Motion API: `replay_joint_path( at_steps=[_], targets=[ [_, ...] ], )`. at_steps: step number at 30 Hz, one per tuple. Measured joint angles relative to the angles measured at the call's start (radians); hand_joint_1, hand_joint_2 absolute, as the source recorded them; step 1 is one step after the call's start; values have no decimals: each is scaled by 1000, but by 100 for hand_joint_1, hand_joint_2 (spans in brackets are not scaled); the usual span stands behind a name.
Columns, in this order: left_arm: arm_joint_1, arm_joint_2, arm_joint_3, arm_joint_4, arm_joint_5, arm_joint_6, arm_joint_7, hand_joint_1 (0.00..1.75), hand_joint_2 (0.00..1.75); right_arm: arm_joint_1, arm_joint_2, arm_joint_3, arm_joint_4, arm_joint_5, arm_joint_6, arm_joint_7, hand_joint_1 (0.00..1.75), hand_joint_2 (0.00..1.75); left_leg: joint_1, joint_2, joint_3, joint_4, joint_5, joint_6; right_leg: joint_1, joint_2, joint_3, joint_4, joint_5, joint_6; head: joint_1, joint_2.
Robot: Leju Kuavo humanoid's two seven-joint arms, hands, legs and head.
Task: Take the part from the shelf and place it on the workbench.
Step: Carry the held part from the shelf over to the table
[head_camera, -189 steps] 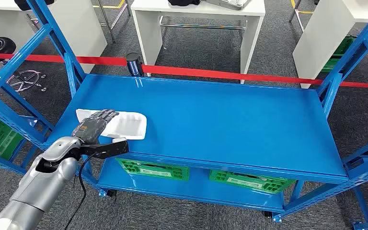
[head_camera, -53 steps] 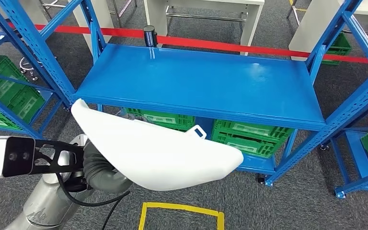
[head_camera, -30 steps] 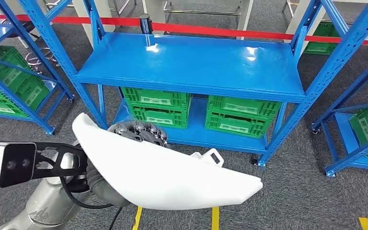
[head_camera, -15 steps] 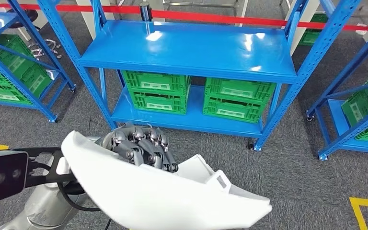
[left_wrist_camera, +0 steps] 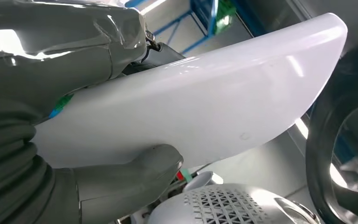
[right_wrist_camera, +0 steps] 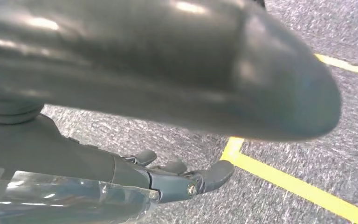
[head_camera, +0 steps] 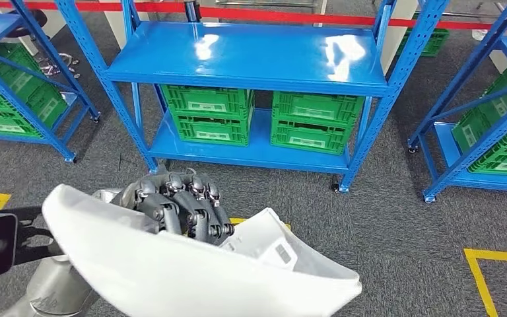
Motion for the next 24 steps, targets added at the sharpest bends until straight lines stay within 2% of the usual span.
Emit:
replay_joint_path(
  at_steps=[1,2,3,4,5,6,7,8,9,10,11,12,13,14,15,17,18,19,21,22,23,24],
  targets=[
    [0,0,2,-2,-3,0,-3,175,175,-1,-5,-1,6,0,-2,-2,0,0,-5,6,-3,-8,12,2,-3,8,-1,-8,12,7,-1,0],
    [1,-2,4,-2,-7,-1,-6,175,175,-2,-8,-3,13,0,-4,-4,0,0,-5,15,-6,-21,29,7,-3,9,-5,-10,16,10,-2,0],
    [1,-4,7,-2,-12,-1,-10,175,175,-1,-11,-4,18,2,-5,-5,0,0,-4,24,-10,-35,46,13,-2,7,-12,-4,4,8,-1,0],
    [2,-7,10,-3,-16,-3,-14,175,175,0,-15,-5,24,4,-7,-6,0,0,-2,35,-19,-48,65,17,0,1,-23,20,-28,3,2,0],
    [3,-10,12,-4,-20,-5,-18,175,175,-1,-18,-6,29,6,-9,-7,0,0,0,44,-32,-54,83,18,-1,-9,-38,67,-75,-4,4,0],
    [6,-12,14,-5,-23,-7,-20,175,175,-2,-24,-6,32,8,-11,-8,0,0,0,51,-49,-55,97,20,-1,-13,-53,127,-121,-7,6,0],
    [10,-13,16,-6,-25,-9,-22,175,175,-3,-28,-7,35,10,-13,-8,0,0,-1,60,-68,-54,111,18,-2,-15,-65,191,-153,-3,8,0],
    [15,-13,17,-6,-27,-10,-23,175,175,-4,-32,-7,38,13,-15,-8,0,0,0,67,-88,-51,125,16,-3,-17,-68,241,-161,7,8,0],
    [19,-14,18,-6,-27,-11,-24,175,175,-4,-36,-7,41,18,-16,-8,0,0,2,72,-110,-46,137,12,-6,-18,-58,266,-147,23,8,0],
    [22,-13,19,-7,-28,-14,-25,175,175,-3,-39,-6,45,24,-17,-8,0,0,4,77,-133,-39,148,8,-10,-19,-32,258,-122,40,9,0],
    [24,-13,21,-7,-28,-17,-26,175,175,-3,-43,-6,48,29,-19,-8,0,0,8,79,-158,-26,158,1,-15,-22,11,215,-102,54,9,0],
    [27,-14,23,-8,-29,-20,-27,175,175,-4,-45,-5,52,32,-21,-8,0,0,9,81,-182,-10,166,-5,-16,-24,65,147,-108,61,10,0],
    [29,-14,25,-10,-29,-22,-28,175,175,-5,-48,-5,55,33,-23,-8,0,0,9,82,-202,7,172,-12,-15,-24,109,83,-126,56,10,0],
    [32,-14,26,-12,-30,-24,-28,175,175,-7,-50,-5,59,33,-25,-8,0,0,9,83,-216,21,178,-18,-13,-25,137,35,-150,48,9,0],
    [35,-15,28,-13,-31,-26,-29,175,175,-8,-51,-4,63,34,-26,-7,0,0,8,84,-224,28,184,-22,-9,-24,147,10,-169,36,8,0],
    [39,-15,31,-14,-32,-28,-29,175,175,-6,-53,-4,69,35,-27,-7,0,0,13,83,-228,31,194,-29,-8,-27,133,11,-163,15,4,0],
    [41,-14,33,-14,-32,-27,-29,175,175,-5,-53,-4,72,36,-27,-6,0,0,16,79,-233,40,178,-34,-8,-28,127,12,-154,5,4,0],
    [43,-13,35,-15,-33,-27,-29,175,175,-5,-54,-4,73,36,-27,-6,0,0,19,74,-241,67,142,-40,-9,-30,118,12,-143,-3,3,0],
    [46,-12,39,-15,-34,-27,-29,175,175,-6,-55,-4,75,37,-28,-5,0,0,22,65,-264,175,34,-50,-8,-31,98,13,-120,-12,2,0],
    [48,-12,41,-15,-35,-27,-29,175,175,-6,-55,-4,77,37,-30,-4,0,0,22,63,-274,242,-8,-52,-6,-31,86,14,-109,-12,2,0],
    [51,-11,41,-15,-36,-27,-29,175,175,-6,-56,-4,79,39,-34,-2,0,0,23,63,-276,295,-27,-52,-4,-31,73,14,-98,-12,2,0],
    [53,-11,42,-15,-37,-27,-29,175,175,-6,-56,-4,82,41,-38,-1,0,0,23,62,-264,319,-25,-50,-2,-31,60,15,-88,-12,2,0]
  ],
)
